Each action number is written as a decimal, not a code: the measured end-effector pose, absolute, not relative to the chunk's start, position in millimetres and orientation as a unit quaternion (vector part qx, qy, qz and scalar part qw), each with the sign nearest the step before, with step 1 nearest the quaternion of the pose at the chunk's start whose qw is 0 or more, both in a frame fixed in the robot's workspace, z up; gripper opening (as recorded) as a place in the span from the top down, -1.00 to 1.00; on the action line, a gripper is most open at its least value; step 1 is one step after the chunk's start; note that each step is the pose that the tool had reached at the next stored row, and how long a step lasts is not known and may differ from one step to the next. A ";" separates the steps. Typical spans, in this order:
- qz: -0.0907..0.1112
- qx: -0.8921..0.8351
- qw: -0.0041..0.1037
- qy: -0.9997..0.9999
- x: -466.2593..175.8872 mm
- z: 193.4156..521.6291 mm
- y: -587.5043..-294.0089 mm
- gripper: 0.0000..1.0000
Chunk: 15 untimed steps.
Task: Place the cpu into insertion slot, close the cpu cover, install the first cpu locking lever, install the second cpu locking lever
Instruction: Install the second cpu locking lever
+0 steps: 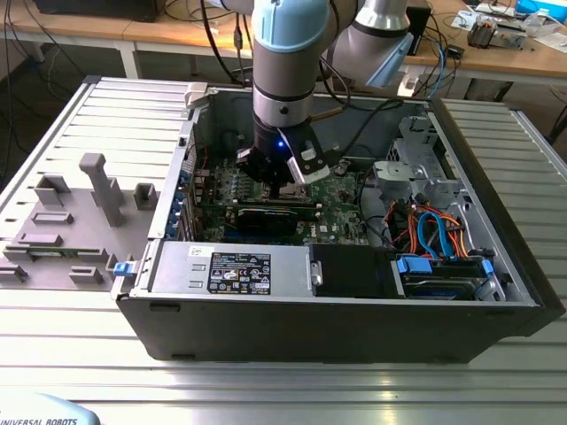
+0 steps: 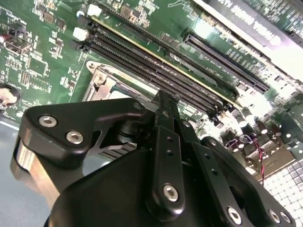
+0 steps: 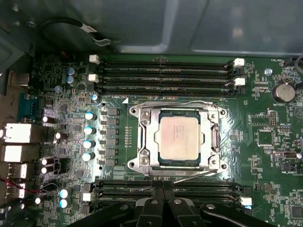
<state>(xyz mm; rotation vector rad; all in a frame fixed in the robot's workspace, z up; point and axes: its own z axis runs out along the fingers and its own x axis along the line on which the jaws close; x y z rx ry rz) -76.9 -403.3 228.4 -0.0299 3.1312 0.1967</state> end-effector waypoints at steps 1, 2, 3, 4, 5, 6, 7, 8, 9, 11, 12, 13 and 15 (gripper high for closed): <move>0.066 -0.010 0.002 0.998 -76.9 227.6 -403.8 0.79; 0.068 -0.009 0.002 0.998 -77.0 227.0 -404.7 0.79; 0.072 -0.009 0.002 0.997 -77.2 225.5 -407.5 0.79; 0.077 -0.009 0.002 0.997 -78.5 224.7 -409.7 0.79; 0.080 -0.009 0.002 0.997 -79.1 224.4 -410.7 0.79; 0.083 -0.009 0.002 0.997 -79.8 224.1 -411.6 0.79; 0.087 -0.009 0.002 0.996 -80.6 223.7 -412.8 0.79; 0.091 -0.009 0.002 0.996 -81.6 222.2 -415.9 0.79; 0.095 -0.009 0.002 0.995 -82.2 221.1 -417.9 0.79; 0.100 -0.009 0.002 0.995 -83.5 219.9 -419.6 0.79; 0.105 -0.009 0.002 0.994 -84.7 219.3 -420.0 0.79; 0.108 -0.009 0.002 0.994 -86.3 218.7 -420.4 0.79; 0.112 -0.009 0.002 0.994 -89.4 217.1 -421.2 0.79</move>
